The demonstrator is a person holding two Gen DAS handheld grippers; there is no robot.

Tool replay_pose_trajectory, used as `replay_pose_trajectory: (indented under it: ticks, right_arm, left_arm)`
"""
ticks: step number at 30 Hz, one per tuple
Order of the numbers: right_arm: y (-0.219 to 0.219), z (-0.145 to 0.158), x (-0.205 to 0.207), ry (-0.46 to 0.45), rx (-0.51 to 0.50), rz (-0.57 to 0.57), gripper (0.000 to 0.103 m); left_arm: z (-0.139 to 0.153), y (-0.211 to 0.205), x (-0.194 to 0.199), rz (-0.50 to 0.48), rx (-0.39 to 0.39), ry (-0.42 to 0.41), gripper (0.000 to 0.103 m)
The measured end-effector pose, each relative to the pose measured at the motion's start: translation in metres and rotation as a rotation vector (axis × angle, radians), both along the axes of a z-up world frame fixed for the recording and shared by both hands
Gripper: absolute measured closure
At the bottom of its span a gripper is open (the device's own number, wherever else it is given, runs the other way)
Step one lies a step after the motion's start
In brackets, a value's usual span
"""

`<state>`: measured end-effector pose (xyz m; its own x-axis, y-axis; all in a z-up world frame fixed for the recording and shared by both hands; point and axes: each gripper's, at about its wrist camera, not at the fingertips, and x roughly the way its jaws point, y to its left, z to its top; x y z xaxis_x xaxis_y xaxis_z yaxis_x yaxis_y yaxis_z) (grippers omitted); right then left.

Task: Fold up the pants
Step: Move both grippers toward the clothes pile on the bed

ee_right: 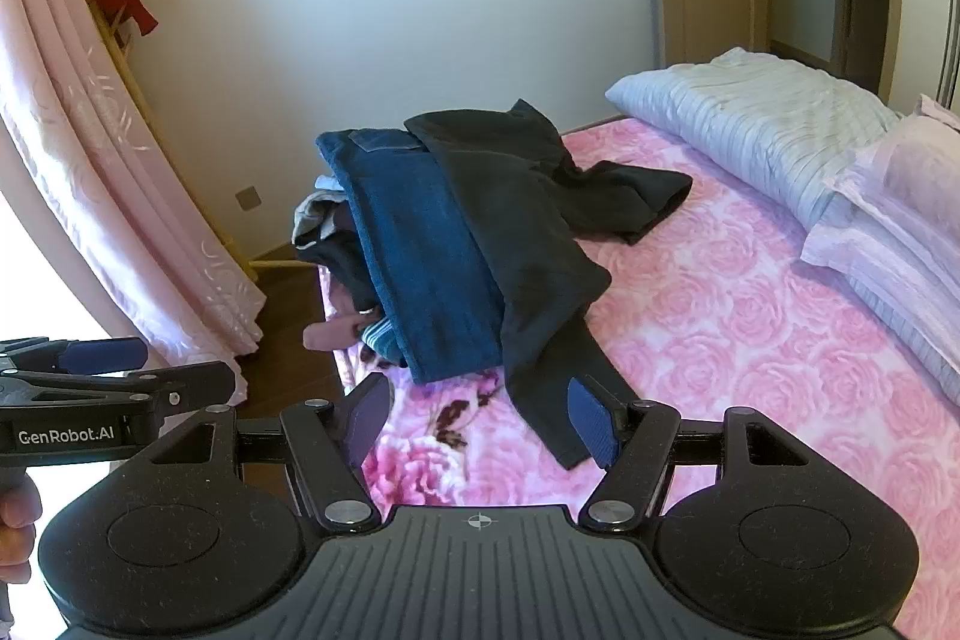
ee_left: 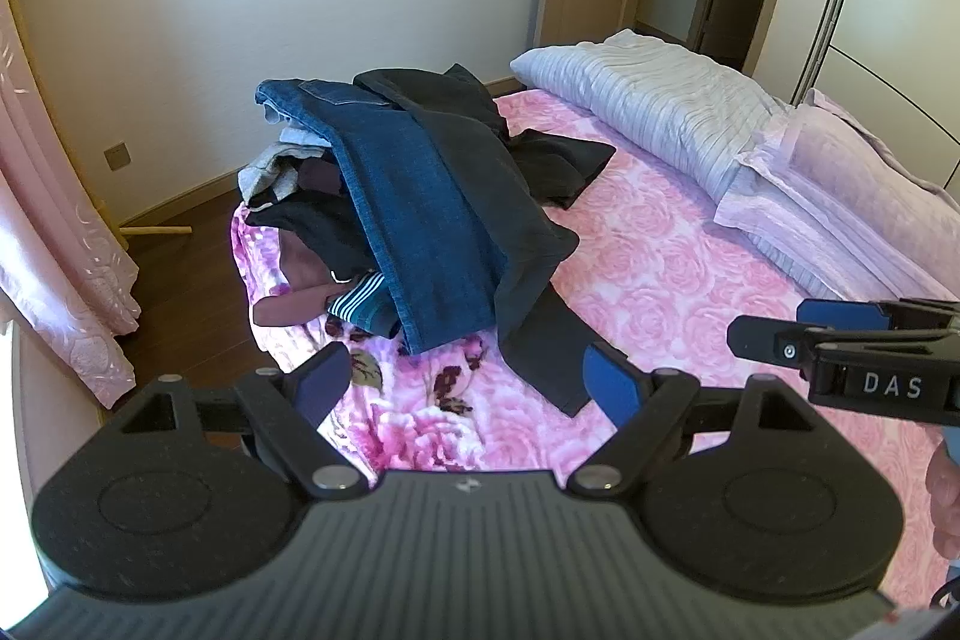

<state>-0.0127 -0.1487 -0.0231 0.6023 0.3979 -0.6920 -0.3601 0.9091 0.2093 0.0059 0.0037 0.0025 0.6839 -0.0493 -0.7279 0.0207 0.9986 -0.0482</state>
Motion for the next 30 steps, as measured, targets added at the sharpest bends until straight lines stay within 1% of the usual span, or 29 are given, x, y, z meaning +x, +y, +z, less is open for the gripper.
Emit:
replay_pose_trajectory:
  ticks: [10,16,30]
  right_arm:
    - [-0.007,-0.004,0.003,0.004,0.004,-0.001,0.04]
    - [-0.01,-0.007,0.008,0.013,0.008,0.0,0.04]
    - [-0.012,-0.021,0.024,0.056,0.007,-0.006,0.04]
  left_arm:
    - [-0.001,0.0,-0.001,-0.003,0.001,0.0,0.021]
    - [-0.003,-0.01,0.005,-0.006,0.009,0.006,0.021]
    - [-0.013,-0.012,0.024,-0.004,0.008,0.031,0.019]
